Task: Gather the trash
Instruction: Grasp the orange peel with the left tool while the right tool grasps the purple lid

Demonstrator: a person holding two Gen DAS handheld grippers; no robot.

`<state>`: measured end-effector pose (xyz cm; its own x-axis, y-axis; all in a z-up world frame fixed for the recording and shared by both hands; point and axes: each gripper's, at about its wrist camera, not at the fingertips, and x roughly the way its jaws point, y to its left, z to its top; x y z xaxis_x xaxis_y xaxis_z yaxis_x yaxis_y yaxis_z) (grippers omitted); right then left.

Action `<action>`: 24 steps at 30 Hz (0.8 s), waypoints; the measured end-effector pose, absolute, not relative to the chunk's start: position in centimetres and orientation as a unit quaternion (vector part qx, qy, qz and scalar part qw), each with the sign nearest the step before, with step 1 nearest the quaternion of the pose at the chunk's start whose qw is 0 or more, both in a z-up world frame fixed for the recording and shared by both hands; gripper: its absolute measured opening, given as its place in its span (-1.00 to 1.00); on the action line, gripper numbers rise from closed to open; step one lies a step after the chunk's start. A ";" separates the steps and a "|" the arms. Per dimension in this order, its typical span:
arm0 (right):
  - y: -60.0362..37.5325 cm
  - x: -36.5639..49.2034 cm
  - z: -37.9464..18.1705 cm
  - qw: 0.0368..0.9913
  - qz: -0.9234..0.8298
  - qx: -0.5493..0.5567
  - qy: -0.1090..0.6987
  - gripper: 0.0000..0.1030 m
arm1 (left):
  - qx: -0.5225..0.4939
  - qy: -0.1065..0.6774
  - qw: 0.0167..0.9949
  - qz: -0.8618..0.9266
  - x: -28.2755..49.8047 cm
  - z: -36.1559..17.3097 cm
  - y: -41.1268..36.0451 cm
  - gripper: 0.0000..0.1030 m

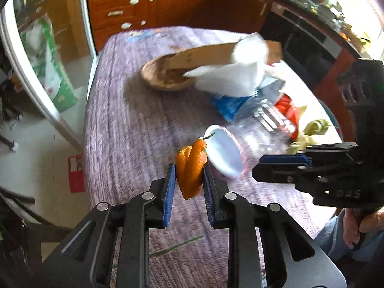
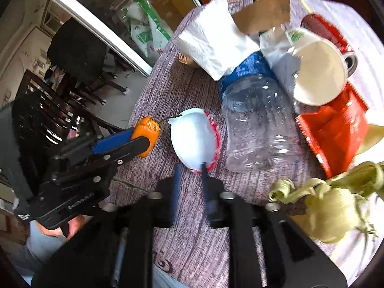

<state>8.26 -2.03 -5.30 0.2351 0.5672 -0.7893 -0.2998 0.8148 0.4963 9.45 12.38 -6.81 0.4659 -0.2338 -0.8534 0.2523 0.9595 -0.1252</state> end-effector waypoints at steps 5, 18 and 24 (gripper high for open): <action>-1.7 8.0 -6.1 0.781 0.258 0.128 0.554 -0.25 | 0.009 0.494 0.856 -0.151 10.2 -6.5 12.6 -0.55; -0.4 9.0 -7.2 0.791 0.252 0.129 0.542 -0.14 | 0.023 0.511 0.840 -0.180 11.6 -9.2 11.5 -0.54; 0.3 9.5 -6.6 0.787 0.264 0.143 0.539 -0.16 | 0.012 0.514 0.840 -0.174 11.3 -9.5 12.3 -0.54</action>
<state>9.48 0.30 -6.57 0.2792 0.5701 -0.7727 -0.2622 0.8194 0.5098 11.31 12.33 -9.45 0.4119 -0.2797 -0.8672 0.3039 0.9394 -0.1586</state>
